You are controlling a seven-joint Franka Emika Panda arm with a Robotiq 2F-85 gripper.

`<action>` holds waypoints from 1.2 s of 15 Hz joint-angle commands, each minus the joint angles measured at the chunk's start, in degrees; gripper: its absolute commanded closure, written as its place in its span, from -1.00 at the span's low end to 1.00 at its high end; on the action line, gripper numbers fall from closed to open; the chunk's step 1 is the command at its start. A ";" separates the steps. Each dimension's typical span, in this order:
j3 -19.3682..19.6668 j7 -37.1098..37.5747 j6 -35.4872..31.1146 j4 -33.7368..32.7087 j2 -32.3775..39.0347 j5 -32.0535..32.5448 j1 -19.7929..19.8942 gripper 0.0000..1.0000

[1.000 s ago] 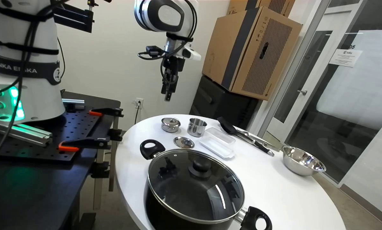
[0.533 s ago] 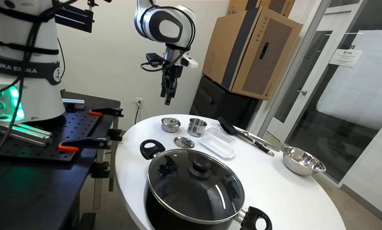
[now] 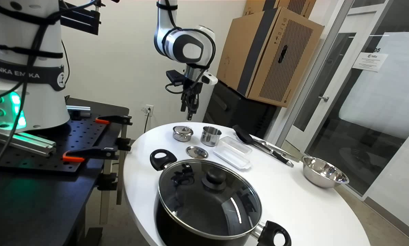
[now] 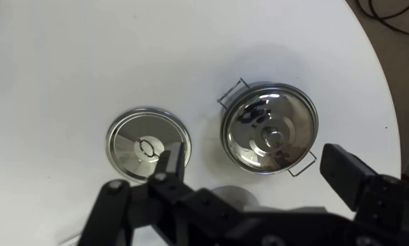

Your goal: Take the lid off the pot on the table

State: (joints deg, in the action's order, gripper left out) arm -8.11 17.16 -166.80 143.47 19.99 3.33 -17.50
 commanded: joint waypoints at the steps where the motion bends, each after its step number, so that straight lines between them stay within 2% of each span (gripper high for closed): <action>1: 2.69 1.25 -0.49 -8.42 9.45 0.22 -3.89 -1.00; 6: 3.18 0.60 0.57 -15.32 15.94 -1.01 -6.57 -1.00; 9: 3.28 0.49 0.68 -16.96 17.29 -1.37 -7.73 -1.00; 12: 1.87 -0.15 0.31 -15.62 15.86 -2.49 -7.26 -1.00; 18: 1.56 0.07 -0.04 -12.06 12.52 -3.57 -6.95 -1.00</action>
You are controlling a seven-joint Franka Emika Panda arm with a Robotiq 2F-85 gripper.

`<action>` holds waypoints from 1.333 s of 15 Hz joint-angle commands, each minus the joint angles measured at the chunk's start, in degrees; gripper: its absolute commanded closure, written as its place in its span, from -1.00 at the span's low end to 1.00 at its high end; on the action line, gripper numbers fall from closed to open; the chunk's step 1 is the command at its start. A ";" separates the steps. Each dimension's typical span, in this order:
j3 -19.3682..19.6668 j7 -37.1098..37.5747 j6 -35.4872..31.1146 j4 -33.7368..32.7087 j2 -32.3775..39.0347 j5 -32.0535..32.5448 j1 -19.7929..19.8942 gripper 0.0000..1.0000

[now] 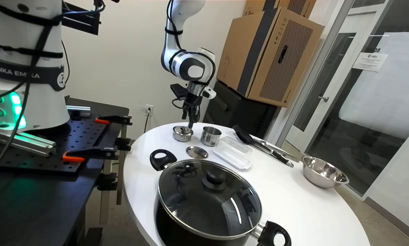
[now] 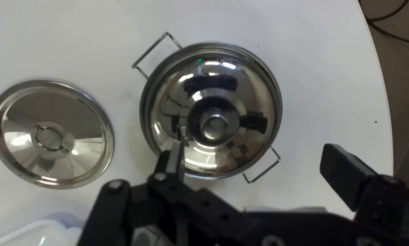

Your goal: Take the lid off the pot on the table

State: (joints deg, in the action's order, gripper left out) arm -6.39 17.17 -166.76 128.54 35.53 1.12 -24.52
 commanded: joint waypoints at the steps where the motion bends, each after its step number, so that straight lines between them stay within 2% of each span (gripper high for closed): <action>1: -0.09 0.12 -0.24 3.43 -3.47 -1.47 0.12 -1.00; 7: 0.39 0.42 -0.07 7.57 -5.69 -2.29 0.68 -1.00; 10: -0.14 -0.60 -2.01 8.81 -5.61 -2.57 1.85 -1.00; 15: 0.10 -1.19 -5.42 8.79 -5.25 -2.16 1.60 -1.00; 20: 0.93 -0.78 -4.97 7.64 -3.81 -1.99 0.63 -0.98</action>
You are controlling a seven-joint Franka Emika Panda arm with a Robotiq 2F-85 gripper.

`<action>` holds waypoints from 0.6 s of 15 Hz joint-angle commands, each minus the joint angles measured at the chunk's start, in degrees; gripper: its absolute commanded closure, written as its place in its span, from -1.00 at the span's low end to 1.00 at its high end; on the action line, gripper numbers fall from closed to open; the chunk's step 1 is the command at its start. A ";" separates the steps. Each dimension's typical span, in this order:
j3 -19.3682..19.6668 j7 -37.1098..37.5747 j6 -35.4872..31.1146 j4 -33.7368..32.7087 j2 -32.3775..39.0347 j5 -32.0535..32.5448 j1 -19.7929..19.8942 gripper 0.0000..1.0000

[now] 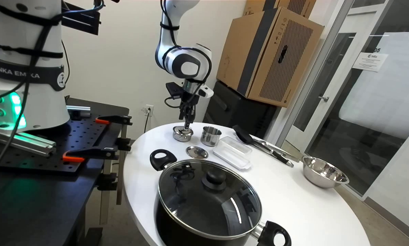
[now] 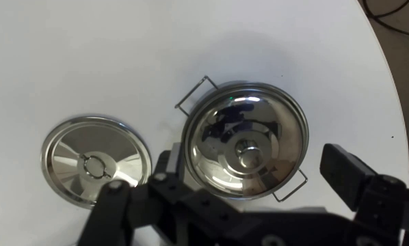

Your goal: Take the lid off the pot on the table

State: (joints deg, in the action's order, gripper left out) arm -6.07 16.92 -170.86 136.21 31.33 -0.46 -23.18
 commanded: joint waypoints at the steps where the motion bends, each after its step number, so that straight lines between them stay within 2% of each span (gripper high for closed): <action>1: 0.92 -0.37 -0.77 -0.23 0.65 -0.37 -0.88 -0.95; 2: 1.18 -0.34 -0.88 -0.41 0.95 -0.35 -0.90 -0.92; 3: 1.28 -0.37 -0.85 -0.57 1.20 -0.40 -0.78 -0.81; 4: 1.44 -0.38 -0.93 -0.77 1.47 -0.42 -0.70 -0.45; 6: 1.77 -0.35 -0.84 -1.13 1.90 -0.40 -0.77 -0.31; 9: 1.85 -0.33 -0.70 -1.88 2.82 -0.40 -1.01 0.13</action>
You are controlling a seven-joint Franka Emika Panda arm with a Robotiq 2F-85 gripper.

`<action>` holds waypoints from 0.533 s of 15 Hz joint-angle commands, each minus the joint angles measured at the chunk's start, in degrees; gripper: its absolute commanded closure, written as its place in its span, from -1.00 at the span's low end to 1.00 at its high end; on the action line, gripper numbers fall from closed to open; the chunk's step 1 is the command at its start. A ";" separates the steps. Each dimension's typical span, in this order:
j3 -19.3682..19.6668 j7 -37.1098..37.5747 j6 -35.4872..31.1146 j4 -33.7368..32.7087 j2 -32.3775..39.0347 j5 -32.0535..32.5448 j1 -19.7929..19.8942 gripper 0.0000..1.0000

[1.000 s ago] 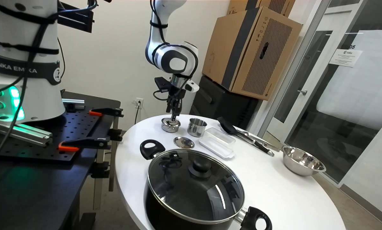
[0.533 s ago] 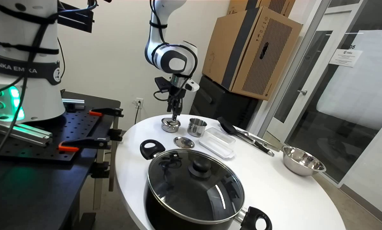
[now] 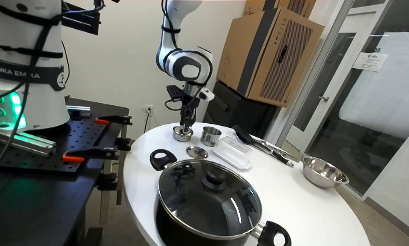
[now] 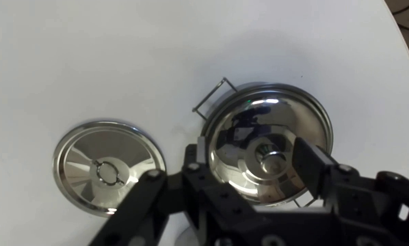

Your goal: Take the lid off the pot on the table

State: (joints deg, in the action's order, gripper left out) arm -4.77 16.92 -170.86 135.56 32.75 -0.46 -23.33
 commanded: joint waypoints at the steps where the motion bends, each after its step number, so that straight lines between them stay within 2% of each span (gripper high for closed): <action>1: 0.45 -0.34 -0.64 -1.48 1.68 -0.40 -0.98 0.30; 7: 0.31 -0.41 -0.32 -2.72 2.34 -0.26 -2.05 0.39; 8: 0.25 -0.74 -0.32 -2.63 2.25 -0.22 -1.76 0.82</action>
State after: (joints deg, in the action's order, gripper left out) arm -4.80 16.92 -170.86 133.94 34.01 -0.46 -24.60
